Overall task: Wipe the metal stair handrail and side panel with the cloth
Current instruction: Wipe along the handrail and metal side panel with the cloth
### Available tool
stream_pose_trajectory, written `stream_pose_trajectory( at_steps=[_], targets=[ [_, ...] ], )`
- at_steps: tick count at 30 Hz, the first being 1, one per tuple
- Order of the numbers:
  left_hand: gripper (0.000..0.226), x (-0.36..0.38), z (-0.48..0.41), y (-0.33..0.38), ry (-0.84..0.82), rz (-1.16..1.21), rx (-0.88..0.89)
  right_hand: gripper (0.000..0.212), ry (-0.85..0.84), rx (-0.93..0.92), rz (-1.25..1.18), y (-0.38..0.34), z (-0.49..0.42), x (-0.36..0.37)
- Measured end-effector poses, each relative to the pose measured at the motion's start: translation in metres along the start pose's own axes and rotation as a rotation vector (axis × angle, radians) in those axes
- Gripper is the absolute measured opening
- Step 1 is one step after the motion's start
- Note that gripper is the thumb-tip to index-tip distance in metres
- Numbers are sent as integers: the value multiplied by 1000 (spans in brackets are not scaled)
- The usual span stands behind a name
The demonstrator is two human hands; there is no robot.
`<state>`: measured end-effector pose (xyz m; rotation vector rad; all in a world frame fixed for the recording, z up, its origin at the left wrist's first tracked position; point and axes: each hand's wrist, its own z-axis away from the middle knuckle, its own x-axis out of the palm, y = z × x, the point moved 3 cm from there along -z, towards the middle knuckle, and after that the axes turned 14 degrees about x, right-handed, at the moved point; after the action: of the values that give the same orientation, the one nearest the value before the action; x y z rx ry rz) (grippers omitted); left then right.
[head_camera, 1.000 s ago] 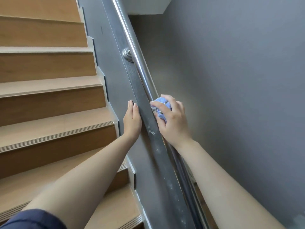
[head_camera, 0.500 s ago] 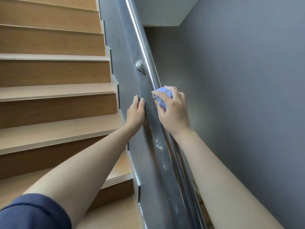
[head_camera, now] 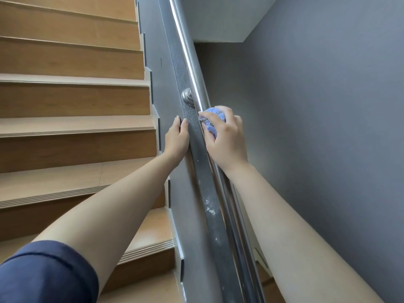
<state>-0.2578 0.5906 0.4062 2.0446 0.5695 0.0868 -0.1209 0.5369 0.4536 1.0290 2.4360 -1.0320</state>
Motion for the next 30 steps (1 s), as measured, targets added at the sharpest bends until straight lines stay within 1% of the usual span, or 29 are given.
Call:
stream_pose_trajectory(
  at_steps=[3,4,6,8,9,12,14,16,17,18,20,22,23,25,26,27,30],
  targets=[
    [53,-2,-10,1,-2,7,-11,29,5,-10,-17,-5,-18,5],
    [47,-2,-12,0,0,25,-17,29,3,-10,-19,-5,-21,6],
    [21,-2,-19,-4,13,31,-17,28,7,-13,-14,-5,-21,6],
    [31,-2,-25,-1,25,47,-13,27,14,-28,-14,-1,-12,3],
    [31,-2,-27,-2,18,68,-28,27,14,-37,-11,3,-3,0],
    [26,-4,-32,0,2,92,-43,29,-4,-36,0,17,32,-9],
    [16,-6,-33,-3,-3,120,-51,32,-22,-20,16,25,58,-15],
    [46,-6,-31,-2,-20,133,-70,34,-37,-7,32,30,80,-22],
    [54,-5,-29,-1,-25,132,-73,33,-52,1,21,33,88,-26],
    [57,-5,-28,1,-20,127,-66,34,-82,22,-25,36,94,-30],
    [56,-5,-27,2,-13,131,-54,40,-157,86,-220,44,100,-35],
    [54,-4,-26,2,-13,148,-66,42,-194,186,-418,56,95,-38],
    [48,-5,-24,1,-14,157,-72,42,-200,242,-480,63,91,-37],
    [22,-6,-24,-4,-43,157,-74,38,-179,322,-533,76,77,-34],
    [18,-6,-25,-5,-56,159,-71,36,-153,328,-537,80,68,-32],
    [20,-7,-24,-5,-64,167,-74,35,-121,313,-523,82,59,-30],
    [33,-12,-25,-1,-86,184,-88,44,-43,223,-476,82,33,-19]
  ],
)
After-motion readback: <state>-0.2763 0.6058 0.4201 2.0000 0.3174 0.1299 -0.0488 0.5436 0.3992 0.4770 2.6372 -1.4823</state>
